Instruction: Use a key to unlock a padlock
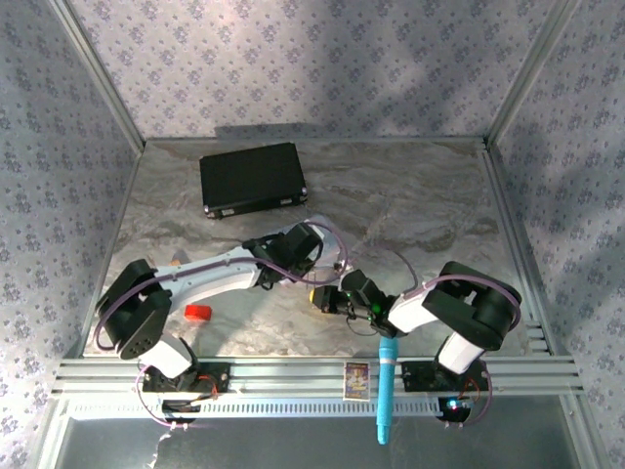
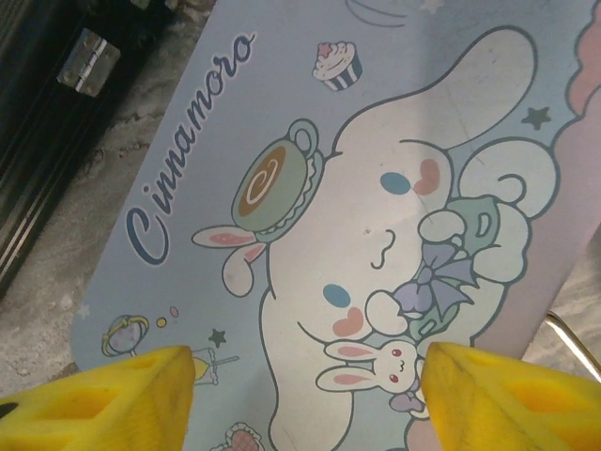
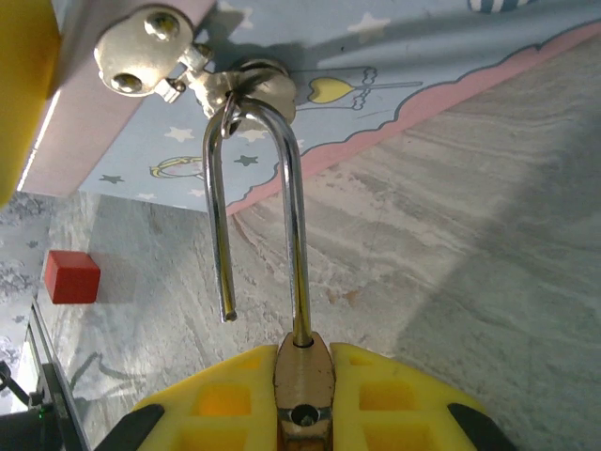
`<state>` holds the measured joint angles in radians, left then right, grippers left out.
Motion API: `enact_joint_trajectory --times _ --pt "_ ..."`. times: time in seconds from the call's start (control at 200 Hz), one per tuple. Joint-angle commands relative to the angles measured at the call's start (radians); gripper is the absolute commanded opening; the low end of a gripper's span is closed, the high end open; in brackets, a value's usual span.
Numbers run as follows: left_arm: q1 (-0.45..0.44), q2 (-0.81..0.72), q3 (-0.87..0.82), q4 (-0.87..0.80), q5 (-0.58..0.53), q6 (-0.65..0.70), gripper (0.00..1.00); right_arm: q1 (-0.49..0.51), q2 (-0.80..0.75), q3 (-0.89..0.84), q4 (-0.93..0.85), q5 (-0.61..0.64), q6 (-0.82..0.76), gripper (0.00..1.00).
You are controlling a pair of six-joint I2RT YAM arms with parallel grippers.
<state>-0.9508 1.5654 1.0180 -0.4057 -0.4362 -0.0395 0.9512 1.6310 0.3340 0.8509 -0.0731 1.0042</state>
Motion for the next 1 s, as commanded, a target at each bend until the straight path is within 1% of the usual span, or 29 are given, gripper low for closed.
enact_joint_trajectory --times 0.0,0.18,0.365,0.505,0.685,0.785,0.914,0.994 --pt "-0.022 0.076 -0.034 -0.075 0.008 0.032 0.64 0.016 0.022 -0.025 0.059 0.113 0.079 0.11" --pt "-0.041 0.118 -0.043 -0.065 -0.019 0.039 0.64 0.074 0.058 -0.02 0.137 0.268 0.138 0.08" --pt "-0.061 0.152 -0.038 -0.076 -0.05 0.065 0.62 0.091 0.123 -0.021 0.253 0.398 0.243 0.09" --pt "-0.069 0.168 -0.038 -0.086 -0.071 0.08 0.58 0.103 0.133 -0.017 0.279 0.447 0.274 0.09" --pt "-0.076 0.183 -0.038 -0.088 -0.07 0.096 0.57 0.094 0.155 -0.025 0.317 0.458 0.315 0.09" --pt "-0.089 0.197 -0.039 -0.088 -0.086 0.11 0.57 0.071 0.179 -0.038 0.388 0.454 0.347 0.09" --pt "-0.1 0.206 -0.047 -0.081 -0.09 0.123 0.56 0.046 0.196 -0.037 0.435 0.417 0.397 0.09" --pt "-0.101 0.212 -0.051 -0.078 -0.093 0.127 0.56 0.023 0.197 -0.028 0.42 0.379 0.434 0.09"
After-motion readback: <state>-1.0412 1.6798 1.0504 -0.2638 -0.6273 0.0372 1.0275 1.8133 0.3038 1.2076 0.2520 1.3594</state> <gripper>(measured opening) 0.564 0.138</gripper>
